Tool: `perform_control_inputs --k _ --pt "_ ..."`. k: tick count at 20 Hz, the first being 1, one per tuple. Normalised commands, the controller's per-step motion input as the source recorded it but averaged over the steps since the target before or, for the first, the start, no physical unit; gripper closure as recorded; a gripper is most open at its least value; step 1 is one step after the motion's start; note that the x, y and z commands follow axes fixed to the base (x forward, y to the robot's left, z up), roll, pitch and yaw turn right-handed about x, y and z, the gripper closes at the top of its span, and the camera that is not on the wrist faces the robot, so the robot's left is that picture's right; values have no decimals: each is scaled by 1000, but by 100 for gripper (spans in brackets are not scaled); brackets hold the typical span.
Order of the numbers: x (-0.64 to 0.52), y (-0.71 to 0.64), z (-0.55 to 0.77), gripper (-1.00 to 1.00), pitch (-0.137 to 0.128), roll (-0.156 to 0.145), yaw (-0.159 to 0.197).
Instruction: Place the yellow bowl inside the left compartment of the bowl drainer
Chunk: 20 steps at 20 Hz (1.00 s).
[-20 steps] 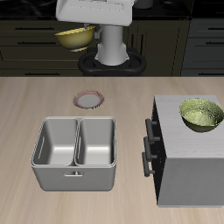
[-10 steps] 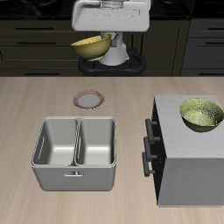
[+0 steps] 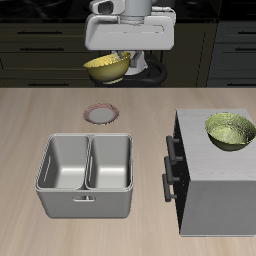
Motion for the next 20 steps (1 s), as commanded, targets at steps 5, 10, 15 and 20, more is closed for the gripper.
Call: perform_control_inputs --k 5,10,15,20 --pt "173 38 -269 100 14 22 5" --pt "114 105 -306 100 29 25 15" --pt "99 90 -362 100 34 28 22" --pt "18 36 -239 100 25 5 6"
